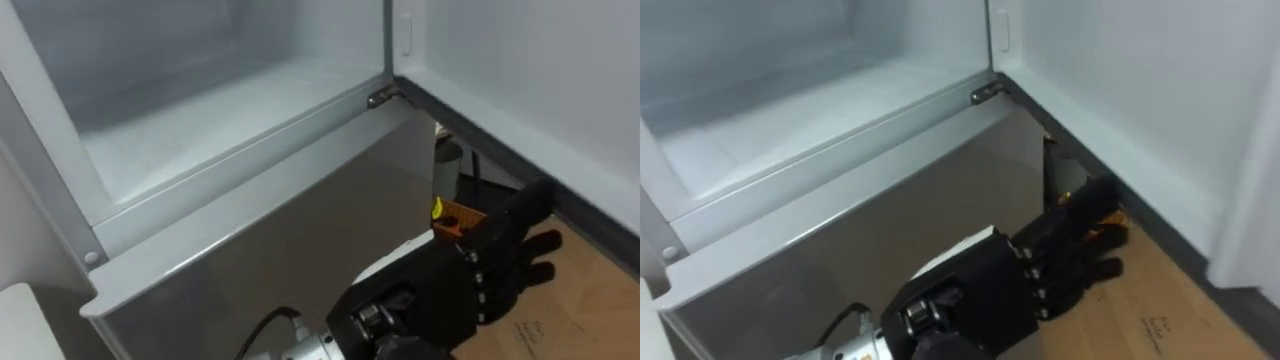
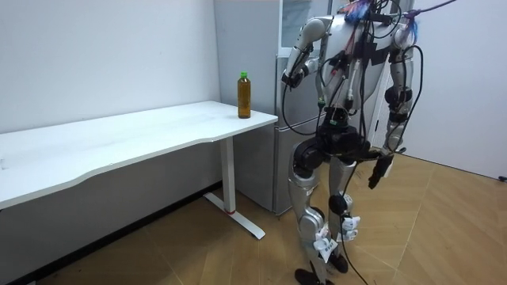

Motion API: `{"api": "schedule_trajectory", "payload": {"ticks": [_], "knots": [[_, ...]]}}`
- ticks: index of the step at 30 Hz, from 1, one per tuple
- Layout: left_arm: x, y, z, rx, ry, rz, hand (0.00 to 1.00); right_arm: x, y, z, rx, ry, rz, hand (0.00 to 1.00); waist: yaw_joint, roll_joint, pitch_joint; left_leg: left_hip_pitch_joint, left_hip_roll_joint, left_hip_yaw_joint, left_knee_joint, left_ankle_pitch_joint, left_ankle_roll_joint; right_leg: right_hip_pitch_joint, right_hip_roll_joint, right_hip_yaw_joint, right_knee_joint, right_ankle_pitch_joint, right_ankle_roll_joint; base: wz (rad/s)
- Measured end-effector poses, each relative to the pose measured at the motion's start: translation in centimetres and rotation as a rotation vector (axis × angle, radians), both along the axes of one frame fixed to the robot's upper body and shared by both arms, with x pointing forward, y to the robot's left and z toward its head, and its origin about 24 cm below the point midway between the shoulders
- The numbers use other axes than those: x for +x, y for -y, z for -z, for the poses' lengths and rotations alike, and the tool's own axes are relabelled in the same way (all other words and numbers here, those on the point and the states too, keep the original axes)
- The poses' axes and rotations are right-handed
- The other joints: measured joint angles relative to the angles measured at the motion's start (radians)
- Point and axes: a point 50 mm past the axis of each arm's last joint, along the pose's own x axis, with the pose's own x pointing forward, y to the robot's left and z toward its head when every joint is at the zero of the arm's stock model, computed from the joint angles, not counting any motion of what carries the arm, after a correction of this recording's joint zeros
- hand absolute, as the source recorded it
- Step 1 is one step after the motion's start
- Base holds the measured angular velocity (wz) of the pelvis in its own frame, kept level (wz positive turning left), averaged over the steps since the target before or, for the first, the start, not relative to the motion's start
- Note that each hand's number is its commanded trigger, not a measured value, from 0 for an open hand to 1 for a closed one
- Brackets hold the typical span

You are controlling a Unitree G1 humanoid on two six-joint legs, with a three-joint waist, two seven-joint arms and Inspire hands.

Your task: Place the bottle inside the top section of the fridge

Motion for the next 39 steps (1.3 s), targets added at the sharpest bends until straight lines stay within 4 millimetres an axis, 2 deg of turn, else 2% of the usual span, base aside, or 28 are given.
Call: {"api": "schedule_trajectory", "payload": {"ticks": [3,8,17,21,24,28,30,35,39], "knots": [[-0.1,0.3,-0.2,-0.005,0.001,0.021,0.0,-0.2,0.0,0.0,0.006,-0.006,0.001,0.0,-0.004,-0.002,0.0011,0.009,0.002,0.0,0.0,0.0,-0.001,0.0,0.007,0.016,0.001,0.001,-0.002,-0.23],[-0.2,0.5,-0.3,-0.01,0.003,0.03,0.0,-0.2,-0.1,0.1,0.024,-0.011,0.0,0.0,-0.027,-0.002,0.0014,0.013,0.007,0.0,0.0,-0.002,-0.003,0.0,0.013,0.02,-0.002,0.005,-0.008,-0.13],[-0.1,0.5,-0.3,-0.005,0.006,0.029,0.0,0.2,-0.3,0.1,0.032,-0.003,-0.007,0.0,-0.022,-0.004,0.003,0.009,0.01,-0.009,0.0,-0.002,-0.003,0.0,0.015,0.014,-0.001,0.007,-0.012,-0.01],[-0.2,0.5,-0.2,-0.002,0.002,0.033,0.0,0.4,-0.2,0.0,0.016,-0.002,0.003,0.0,-0.014,-0.004,0.0029,-0.005,0.007,-0.032,0.0,-0.002,-0.003,0.0,0.008,-0.02,-0.006,0.007,-0.012,0.24],[-0.3,0.6,0.1,0.017,-0.002,0.044,0.0,0.4,-0.2,0.0,0.008,0.0,0.03,0.0,-0.016,-0.004,0.0028,-0.022,0.007,-0.06,0.0,-0.001,-0.003,0.004,-0.002,-0.066,-0.016,0.007,-0.012,0.4],[-0.4,0.6,0.5,0.039,-0.007,0.045,0.0,0.7,-0.1,0.0,0.001,0.012,0.069,0.0,0.01,-0.005,0.0034,-0.031,0.005,-0.078,-0.009,0.001,-0.007,0.006,-0.012,-0.125,-0.019,0.007,-0.012,0.32],[-0.3,0.4,0.6,0.05,-0.008,0.036,0.0,0.9,-0.1,0.0,-0.001,0.018,0.07,0.0,0.013,-0.006,0.0044,-0.037,0.005,-0.104,-0.012,0.002,-0.009,0.014,-0.02,-0.159,-0.021,0.005,-0.013,0.52],[-0.2,0.3,0.6,0.068,0.006,0.02,0.0,0.9,-0.2,0.0,-0.001,0.014,0.074,0.0,0.064,-0.014,0.0094,-0.045,-0.007,-0.16,-0.014,0.006,-0.014,0.037,-0.034,-0.221,-0.034,0.002,-0.012,0.42],[-0.1,0.1,0.5,0.083,0.029,-0.001,0.0,0.8,-0.4,0.2,-0.012,0.001,0.073,0.0,0.1,-0.019,0.0086,-0.055,-0.013,-0.201,-0.015,0.01,-0.014,0.044,-0.043,-0.263,-0.033,-0.002,-0.01,0.33]]}}
